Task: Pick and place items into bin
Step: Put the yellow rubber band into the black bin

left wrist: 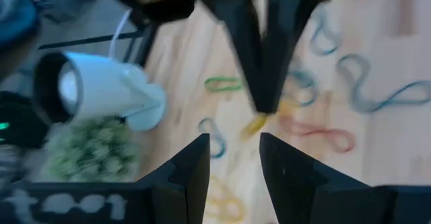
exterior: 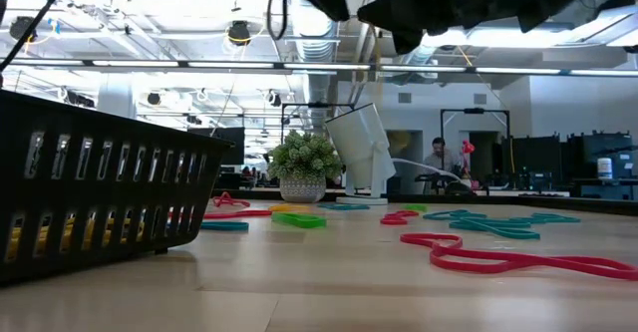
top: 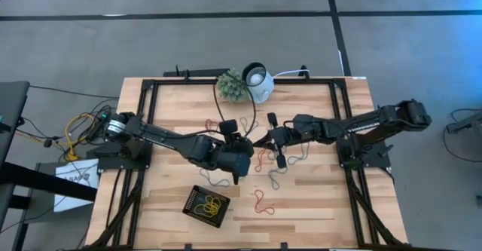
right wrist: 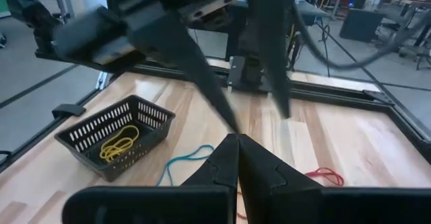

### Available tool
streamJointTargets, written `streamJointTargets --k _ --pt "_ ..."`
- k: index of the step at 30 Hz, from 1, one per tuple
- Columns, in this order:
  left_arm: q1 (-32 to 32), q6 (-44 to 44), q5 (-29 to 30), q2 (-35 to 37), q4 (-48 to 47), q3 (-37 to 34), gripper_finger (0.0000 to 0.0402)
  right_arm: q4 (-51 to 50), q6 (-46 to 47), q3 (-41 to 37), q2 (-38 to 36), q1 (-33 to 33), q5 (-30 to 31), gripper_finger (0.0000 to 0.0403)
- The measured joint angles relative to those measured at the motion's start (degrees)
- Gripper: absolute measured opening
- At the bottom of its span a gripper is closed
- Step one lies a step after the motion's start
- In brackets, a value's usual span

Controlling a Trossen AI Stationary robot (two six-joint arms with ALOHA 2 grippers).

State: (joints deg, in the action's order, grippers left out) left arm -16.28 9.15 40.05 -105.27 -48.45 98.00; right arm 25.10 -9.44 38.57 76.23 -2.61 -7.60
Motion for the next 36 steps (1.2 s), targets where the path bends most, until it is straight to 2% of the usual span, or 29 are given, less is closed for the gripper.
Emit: streamJointTargets --k 5,9,23,27,31,36 --pt "0.1 -0.8 -0.3 0.0 1.9 0.2 0.0121 0.8 0.0 0.0 -0.2 0.0 0.0 0.0" --pt "0.2 -1.4 -3.9 0.1 3.7 0.2 0.0121 0.7 0.0 0.0 0.0 0.0 0.0 0.0" --pt "0.7 -4.0 -3.6 0.1 4.2 0.1 0.0119 5.0 -1.1 0.0 0.0 -0.4 -1.7 0.0" --pt "0.7 -4.0 -2.6 0.1 4.2 0.1 0.0089 5.0 -1.1 0.0 0.0 -0.4 -1.7 0.0" --pt "0.5 -3.9 1.3 0.1 3.6 0.1 0.0015 5.0 -1.0 0.0 0.0 -0.4 -1.3 0.0" --pt "-0.6 -3.8 2.8 0.1 1.8 0.1 0.0002 3.3 1.3 0.0 0.0 -0.4 -1.5 0.0012"
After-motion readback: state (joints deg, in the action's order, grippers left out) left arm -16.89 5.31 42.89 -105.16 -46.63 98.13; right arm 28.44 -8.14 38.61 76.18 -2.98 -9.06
